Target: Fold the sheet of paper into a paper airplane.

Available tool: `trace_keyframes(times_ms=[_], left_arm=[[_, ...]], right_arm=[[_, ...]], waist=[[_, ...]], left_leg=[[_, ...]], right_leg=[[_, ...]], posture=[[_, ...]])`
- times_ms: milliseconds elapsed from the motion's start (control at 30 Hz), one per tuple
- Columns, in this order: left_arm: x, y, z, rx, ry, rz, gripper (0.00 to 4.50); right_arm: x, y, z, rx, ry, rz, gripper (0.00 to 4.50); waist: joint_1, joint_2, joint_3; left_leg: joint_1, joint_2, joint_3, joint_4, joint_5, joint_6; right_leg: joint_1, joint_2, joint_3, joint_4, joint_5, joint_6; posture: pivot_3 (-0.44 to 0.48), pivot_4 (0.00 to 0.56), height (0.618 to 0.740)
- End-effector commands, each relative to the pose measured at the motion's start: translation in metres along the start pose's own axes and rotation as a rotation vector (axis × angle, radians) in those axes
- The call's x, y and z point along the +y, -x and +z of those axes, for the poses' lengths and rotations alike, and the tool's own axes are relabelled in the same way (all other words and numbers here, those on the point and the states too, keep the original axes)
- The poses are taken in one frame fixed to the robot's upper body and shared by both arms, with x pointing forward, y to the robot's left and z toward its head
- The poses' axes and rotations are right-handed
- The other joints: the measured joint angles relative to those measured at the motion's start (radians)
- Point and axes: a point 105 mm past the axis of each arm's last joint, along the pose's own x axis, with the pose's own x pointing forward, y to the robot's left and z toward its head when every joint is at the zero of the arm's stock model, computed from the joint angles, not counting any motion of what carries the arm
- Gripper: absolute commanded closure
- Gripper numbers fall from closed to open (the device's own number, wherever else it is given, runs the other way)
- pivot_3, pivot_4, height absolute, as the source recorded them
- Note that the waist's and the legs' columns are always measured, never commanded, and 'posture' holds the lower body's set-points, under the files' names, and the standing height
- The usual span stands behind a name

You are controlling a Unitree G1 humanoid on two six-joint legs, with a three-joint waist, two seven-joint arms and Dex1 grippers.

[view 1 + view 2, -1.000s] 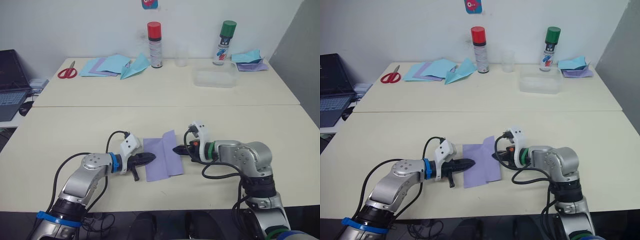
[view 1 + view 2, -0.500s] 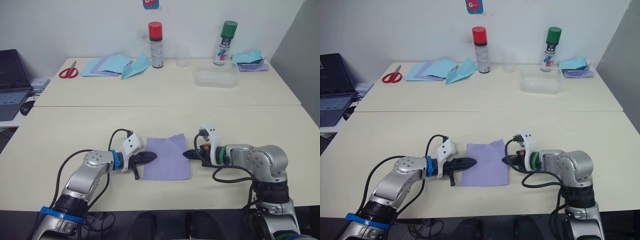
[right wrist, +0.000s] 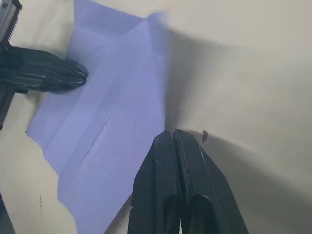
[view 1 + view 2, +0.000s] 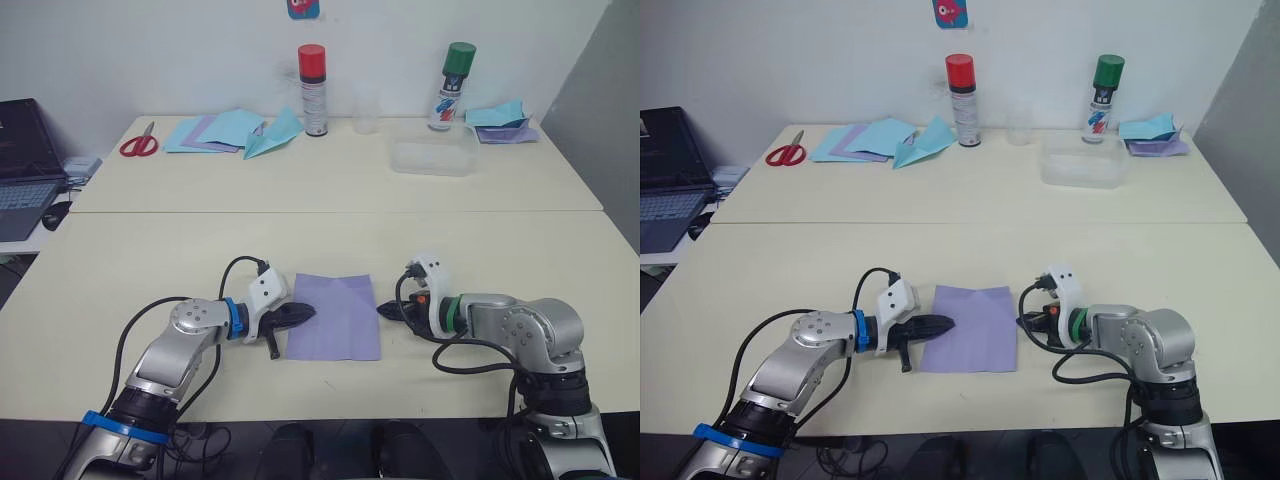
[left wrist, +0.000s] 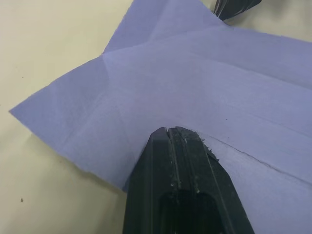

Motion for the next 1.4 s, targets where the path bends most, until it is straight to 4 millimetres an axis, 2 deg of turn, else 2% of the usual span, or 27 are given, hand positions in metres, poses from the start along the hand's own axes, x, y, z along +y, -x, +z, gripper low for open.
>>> trace_keyframes(times_ms=[33, 200, 300, 367, 433, 533, 667, 867, 1000, 1233, 1400], left_arm=[[-0.007, -0.006, -0.02, 0.074, 0.027, -0.022, 4.5], [-0.006, -0.005, -0.022, 0.079, 0.018, -0.023, 4.5], [-0.005, -0.005, -0.022, 0.079, 0.015, -0.025, 4.5], [-0.005, -0.005, -0.022, 0.081, 0.013, -0.028, 4.5], [-0.005, -0.004, -0.023, 0.082, 0.012, -0.031, 4.5], [-0.004, -0.004, -0.023, 0.084, 0.01, -0.033, 4.5], [-0.003, -0.005, -0.023, 0.087, 0.006, -0.037, 4.5], [-0.003, -0.005, -0.022, 0.091, 0.002, -0.043, 4.5], [-0.003, -0.005, -0.021, 0.091, -0.002, -0.043, 4.5], [-0.004, -0.002, -0.016, 0.074, -0.011, -0.054, 4.5], [0.002, 0.01, 0.02, -0.022, -0.005, -0.06, 4.5]], right_arm=[[-0.007, 0.01, 0.015, -0.064, 0.112, -0.038, 4.46], [-0.022, 0.028, 0.049, -0.194, 0.275, -0.098, 4.46], [-0.006, 0.039, 0.074, -0.326, 0.436, -0.024, 4.46], [0.012, 0.039, 0.079, -0.373, 0.529, 0.064, 4.46], [0.033, 0.034, 0.077, -0.395, 0.638, 0.147, 4.46], [0.05, 0.024, 0.069, -0.413, 0.761, 0.2, 4.46], [0.059, 0.0, 0.052, -0.389, 0.865, 0.209, 4.46], [0.05, -0.038, 0.019, -0.241, 0.861, 0.183, 4.46], [0.036, -0.051, -0.002, -0.112, 0.829, 0.151, 4.46], [0.024, -0.057, -0.006, -0.063, 0.816, 0.102, 4.46], [0.022, -0.059, -0.006, -0.068, 0.805, 0.094, 4.46]], waist=[[0.0, 0.0, 0.0], [0.0, 0.0, 0.0], [0.0, 0.0, 0.0], [0.001, 0.0, 0.0], [0.001, 0.0, 0.0], [0.001, 0.0, 0.0], [0.001, 0.0, 0.0], [0.002, -0.001, -0.001], [0.002, -0.001, -0.001], [0.001, -0.002, -0.003], [-0.003, -0.003, -0.004]], left_leg=[[0.0, 0.0, 0.0, 0.0, 0.0, 0.0], [0.001, 0.0, 0.001, 0.001, 0.0, 0.0], [0.001, 0.0, 0.002, 0.0, 0.0, 0.0], [0.001, 0.0, 0.002, 0.0, 0.0, 0.0], [0.001, 0.0, 0.002, 0.0, 0.0, 0.0], [0.001, 0.0, 0.002, 0.0, 0.0, 0.0], [0.001, 0.0, 0.002, 0.001, 0.0, 0.0], [0.001, 0.0, 0.002, 0.001, 0.0, 0.0], [0.002, 0.0, 0.002, 0.002, 0.0, 0.0], [0.004, 0.0, 0.001, 0.001, 0.0, 0.0], [0.004, 0.001, 0.001, 0.001, 0.001, 0.001]], right_leg=[[0.0, 0.0, 0.0, 0.0, 0.0, 0.0], [0.001, 0.0, 0.001, 0.0, 0.0, 0.0], [0.001, 0.0, 0.0, 0.0, 0.0, 0.0], [0.001, 0.001, -0.001, 0.0, 0.0, 0.0], [0.001, 0.001, -0.001, 0.0, 0.0, 0.0], [0.001, 0.001, -0.001, 0.0, 0.0, 0.0], [0.001, 0.0, 0.0, 0.0, 0.0, 0.0], [0.001, 0.0, 0.0, 0.001, 0.0, 0.0], [0.001, 0.0, 0.0, 0.002, 0.0, 0.0], [0.002, 0.0, 0.0, 0.004, 0.0, 0.0], [0.001, 0.001, 0.0, 0.004, 0.0, 0.0]], posture=[[0.0, 0.15, 0.74], [0.0, 0.15, 0.74], [0.0, 0.15, 0.74], [0.0, 0.15, 0.74], [0.0, 0.15, 0.74], [0.0, 0.15, 0.74], [0.0, 0.15, 0.74], [0.0, 0.15, 0.74], [0.0, 0.15, 0.74], [0.0, 0.15, 0.74], [0.0, 0.15, 0.74]])
